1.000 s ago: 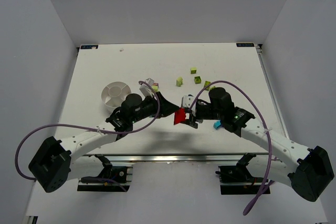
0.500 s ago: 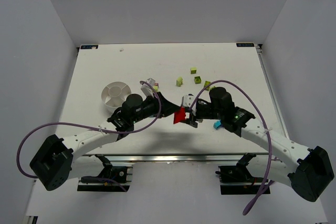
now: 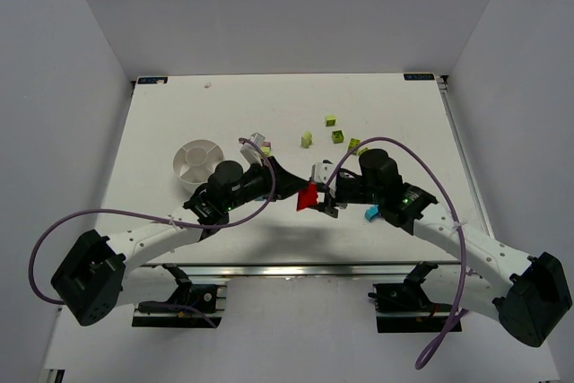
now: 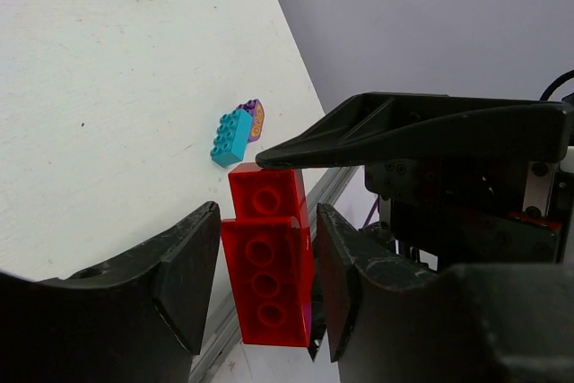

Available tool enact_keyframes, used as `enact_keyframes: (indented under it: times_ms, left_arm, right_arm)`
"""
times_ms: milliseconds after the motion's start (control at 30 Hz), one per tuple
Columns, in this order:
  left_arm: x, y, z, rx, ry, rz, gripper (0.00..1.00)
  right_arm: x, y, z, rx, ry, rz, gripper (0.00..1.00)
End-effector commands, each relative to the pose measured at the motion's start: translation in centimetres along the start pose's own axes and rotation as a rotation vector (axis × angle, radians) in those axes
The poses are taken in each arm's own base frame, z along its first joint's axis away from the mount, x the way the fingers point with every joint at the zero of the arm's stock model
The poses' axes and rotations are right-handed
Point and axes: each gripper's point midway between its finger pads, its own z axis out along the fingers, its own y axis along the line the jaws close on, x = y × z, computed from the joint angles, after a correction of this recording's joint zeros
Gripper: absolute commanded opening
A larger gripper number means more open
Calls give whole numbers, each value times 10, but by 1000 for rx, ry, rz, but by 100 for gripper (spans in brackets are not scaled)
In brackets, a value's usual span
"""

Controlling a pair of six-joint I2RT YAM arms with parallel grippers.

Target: Sort the legos into containers by color

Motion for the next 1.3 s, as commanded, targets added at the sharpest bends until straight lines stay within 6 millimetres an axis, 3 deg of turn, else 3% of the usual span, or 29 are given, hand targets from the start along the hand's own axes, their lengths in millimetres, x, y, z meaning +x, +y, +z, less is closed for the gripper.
enact_keyframes:
  times_ms: [0,533,667,700,800,967,1033,1167,1200,1267]
  left_arm:
    - [12,-1,-1,19,43,-7,57]
    - [15,0,0,21,49,-7,57]
    - [18,-3,-1,45,64,-9,40]
    - [18,-4,0,51,65,-8,30]
    - [20,-2,-2,46,72,-1,13]
    - [0,2,-14,-13,5,46,3]
    - [-13,16,-24,-57,-27,39,0]
    - [-48,24,-55,-74,-125,35,0]
    - [-57,36,-63,-113,-145,33,0]
    - [-64,41,-72,-155,-146,51,0]
  right_arm:
    - [-29,-18,-5,61,-89,-81,0]
    - [-32,-16,-6,56,-104,-86,0]
    - [-31,-15,-5,54,-100,-86,0]
    - [-30,-15,-5,55,-98,-88,0]
    - [-29,-15,-6,54,-98,-90,0]
    - [-22,-13,-9,65,-79,-84,0]
    - [-19,-13,-12,70,-77,-78,0]
    - [-13,-14,-15,80,-67,-63,0]
    - [-13,-15,-17,83,-69,-64,0]
    - [-11,-14,-17,84,-66,-61,0]
